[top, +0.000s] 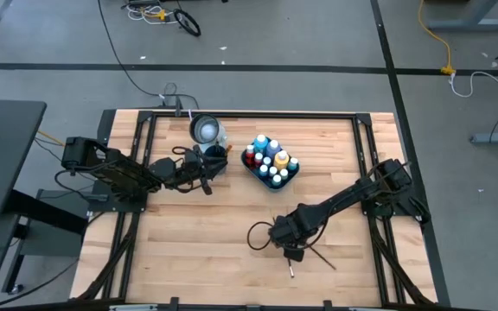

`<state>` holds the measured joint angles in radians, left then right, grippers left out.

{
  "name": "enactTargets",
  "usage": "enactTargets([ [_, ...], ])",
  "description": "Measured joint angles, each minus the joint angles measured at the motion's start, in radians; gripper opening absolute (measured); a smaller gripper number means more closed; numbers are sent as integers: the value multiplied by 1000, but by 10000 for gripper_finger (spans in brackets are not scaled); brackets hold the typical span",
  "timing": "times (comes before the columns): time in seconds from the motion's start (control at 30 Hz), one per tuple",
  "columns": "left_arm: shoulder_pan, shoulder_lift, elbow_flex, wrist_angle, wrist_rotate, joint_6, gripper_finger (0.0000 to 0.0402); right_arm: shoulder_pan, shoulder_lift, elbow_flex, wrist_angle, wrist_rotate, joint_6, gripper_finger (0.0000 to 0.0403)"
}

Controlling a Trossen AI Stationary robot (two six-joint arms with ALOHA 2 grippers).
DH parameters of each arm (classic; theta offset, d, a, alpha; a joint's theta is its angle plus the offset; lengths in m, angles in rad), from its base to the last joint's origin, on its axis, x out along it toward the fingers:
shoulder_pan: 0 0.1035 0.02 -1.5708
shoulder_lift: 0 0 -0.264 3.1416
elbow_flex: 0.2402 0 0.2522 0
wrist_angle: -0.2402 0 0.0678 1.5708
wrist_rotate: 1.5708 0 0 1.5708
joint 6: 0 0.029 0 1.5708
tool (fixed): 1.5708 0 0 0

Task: Pick & Place Paint Supplies
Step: Put the gold paint brush into the blue cup

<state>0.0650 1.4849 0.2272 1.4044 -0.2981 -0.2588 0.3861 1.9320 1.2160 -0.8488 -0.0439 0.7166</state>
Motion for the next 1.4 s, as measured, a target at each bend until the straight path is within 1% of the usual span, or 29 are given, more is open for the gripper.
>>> enactTargets([
  [0.03, 0, 0, 0, 0, 0, 0, 67, -1, 0, 0, 2, 2, -1, 22],
  [0.1, 0, 0, 0, 0, 0, 0, 67, -1, 0, 0, 4, -5, -5, 7],
  [0.27, 0, 0, 0, 1, 0, 0, 67, -3, -18, -1, 22, -41, 1, 4],
  [0.4, 0, 0, 0, 25, 0, 0, 67, -13, -94, 0, 27, -45, 0, 2],
  [0.53, 0, 0, 0, 90, 6, 24, 67, -35, -193, 0, 58, 18, -34, 1],
  [0.63, 0, 0, 0, 148, 28, 61, 67, -52, -273, 1, 134, 121, -101, 1],
  [0.8, 0, -2, 8, 164, 51, 115, 67, -74, -373, 2, 399, 372, -326, 1],
  [0.87, 0, -20, 8, 167, 52, 134, 67, -85, -384, 2, 514, 472, -452, 1],
  [0.97, 0, -60, 7, 157, 51, 166, 67, -107, -378, 1, 697, 574, -655, 0],
  [1.07, 0, -132, 8, 166, 52, 247, 67, -146, -340, 1, 896, 593, -799, 0],
  [1.23, 0, -271, 8, 152, 84, 380, 66, -222, -242, 1, 1242, 553, -978, 0],
  [1.3, 0, -331, 8, 110, 91, 413, 67, -254, -199, 1, 1349, 557, -1039, 0],
  [1.4, 0, -430, 8, -37, 109, 421, 67, -311, -126, 0, 1541, 522, -1097, 0],
])
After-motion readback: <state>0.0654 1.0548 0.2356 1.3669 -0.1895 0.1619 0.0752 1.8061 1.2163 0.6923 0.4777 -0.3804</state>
